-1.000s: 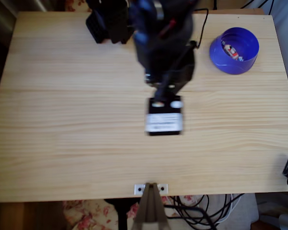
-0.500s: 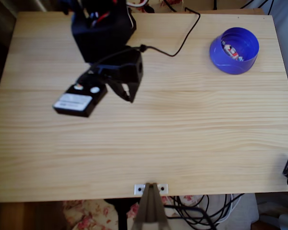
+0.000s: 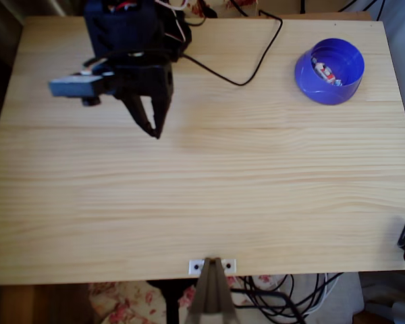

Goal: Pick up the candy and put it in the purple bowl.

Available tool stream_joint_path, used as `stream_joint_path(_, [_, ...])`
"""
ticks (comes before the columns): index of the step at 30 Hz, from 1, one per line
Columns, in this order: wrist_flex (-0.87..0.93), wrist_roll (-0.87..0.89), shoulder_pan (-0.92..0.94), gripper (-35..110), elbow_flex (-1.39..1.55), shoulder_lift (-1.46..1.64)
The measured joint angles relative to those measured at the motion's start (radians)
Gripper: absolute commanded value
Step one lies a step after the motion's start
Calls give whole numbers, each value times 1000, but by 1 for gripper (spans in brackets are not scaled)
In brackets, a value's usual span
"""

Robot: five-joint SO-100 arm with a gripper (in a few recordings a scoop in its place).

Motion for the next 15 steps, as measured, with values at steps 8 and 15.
stream_joint_path(8, [109, -49, 8, 0, 66, 249])
stream_joint_path(15, [143, -31, 21, 0, 66, 287])
